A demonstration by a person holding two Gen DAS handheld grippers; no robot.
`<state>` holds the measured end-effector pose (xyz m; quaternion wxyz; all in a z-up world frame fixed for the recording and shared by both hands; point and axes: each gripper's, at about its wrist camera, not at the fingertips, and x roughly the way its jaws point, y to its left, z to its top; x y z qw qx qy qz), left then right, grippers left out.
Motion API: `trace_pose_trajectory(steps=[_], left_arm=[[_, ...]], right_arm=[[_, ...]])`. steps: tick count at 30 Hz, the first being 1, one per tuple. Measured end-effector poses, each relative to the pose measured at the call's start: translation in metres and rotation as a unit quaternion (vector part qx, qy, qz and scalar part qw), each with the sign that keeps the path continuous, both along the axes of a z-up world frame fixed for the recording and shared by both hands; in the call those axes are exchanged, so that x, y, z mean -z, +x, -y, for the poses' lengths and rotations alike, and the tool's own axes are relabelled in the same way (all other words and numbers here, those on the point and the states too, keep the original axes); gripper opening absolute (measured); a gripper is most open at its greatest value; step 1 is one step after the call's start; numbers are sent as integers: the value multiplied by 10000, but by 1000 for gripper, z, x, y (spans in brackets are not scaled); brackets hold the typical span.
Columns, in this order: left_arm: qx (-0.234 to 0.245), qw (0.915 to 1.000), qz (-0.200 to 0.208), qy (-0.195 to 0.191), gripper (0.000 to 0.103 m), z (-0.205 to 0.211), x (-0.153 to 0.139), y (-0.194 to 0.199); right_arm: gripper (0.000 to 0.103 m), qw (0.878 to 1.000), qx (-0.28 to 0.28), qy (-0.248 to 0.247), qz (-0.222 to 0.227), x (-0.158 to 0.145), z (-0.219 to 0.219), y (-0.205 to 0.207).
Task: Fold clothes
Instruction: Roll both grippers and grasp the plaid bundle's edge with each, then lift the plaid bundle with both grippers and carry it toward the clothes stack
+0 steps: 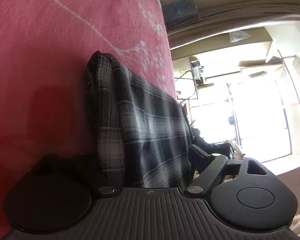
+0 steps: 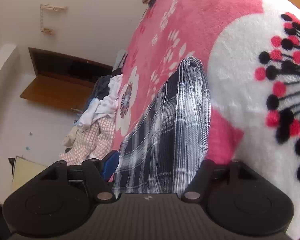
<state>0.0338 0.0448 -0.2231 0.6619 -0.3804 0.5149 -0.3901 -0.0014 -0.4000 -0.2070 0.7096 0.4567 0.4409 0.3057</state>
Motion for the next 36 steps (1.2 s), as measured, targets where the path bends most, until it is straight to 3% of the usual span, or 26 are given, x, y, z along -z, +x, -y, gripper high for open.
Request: trace_pose_trajectory(steps=[4, 7, 9, 16, 23, 29, 36], left_arm=[[-28, 9997, -228, -16, 54, -12, 8, 4], [-131, 9984, -547, -32, 39, -20, 17, 9], [-157, 9984, -534, 53, 34, -20, 17, 9], [-217, 9985, -156, 481, 26, -18, 2, 0], [-285, 9948, 473, 854, 21, -25, -23, -14], [-329, 9916, 958, 805, 20, -30, -52, -28], [-432, 9821, 1711, 653, 19, -42, -104, -51]], right_arm=[[65, 9999, -134, 98, -33, 3, 1, 1], [53, 9997, -229, 88, -79, 9, -4, 16], [41, 9996, -272, -5, -87, 10, -11, 25], [27, 9969, -349, -698, 32, 0, -25, 22], [23, 9806, -338, -1857, 535, -33, -50, 4], [21, 9583, -193, -2599, 1169, -73, -75, -22], [20, 9407, 176, -2916, 1723, -121, -93, -61]])
